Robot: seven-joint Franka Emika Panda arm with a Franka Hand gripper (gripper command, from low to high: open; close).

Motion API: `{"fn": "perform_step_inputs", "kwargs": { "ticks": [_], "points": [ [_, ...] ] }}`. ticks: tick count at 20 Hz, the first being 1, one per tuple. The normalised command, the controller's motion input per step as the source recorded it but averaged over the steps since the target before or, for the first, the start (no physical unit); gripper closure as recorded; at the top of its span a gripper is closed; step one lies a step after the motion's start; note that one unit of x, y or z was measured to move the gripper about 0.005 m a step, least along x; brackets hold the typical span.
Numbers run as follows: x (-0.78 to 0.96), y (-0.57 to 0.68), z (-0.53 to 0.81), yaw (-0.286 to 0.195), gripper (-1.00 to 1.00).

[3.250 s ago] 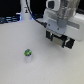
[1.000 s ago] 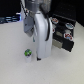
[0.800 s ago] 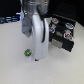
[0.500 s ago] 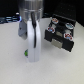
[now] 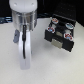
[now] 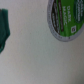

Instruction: Open the kcup holder, insert the kcup into the holder, and close the kcup holder

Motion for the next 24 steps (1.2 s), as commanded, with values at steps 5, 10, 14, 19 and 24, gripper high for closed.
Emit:
{"fn": "perform_step_inputs", "kwargs": {
  "ticks": [5,10,14,19,24],
  "points": [
    [-0.02,0.15,0.02,0.006,-1.00],
    [-0.09,0.09,0.00,0.001,-1.00],
    [-0.36,0.10,-0.12,0.000,-1.00],
    [-0.33,0.07,-0.21,0.000,-1.00],
    [-0.21,0.02,-0.24,0.000,-1.00]
  ]
}}
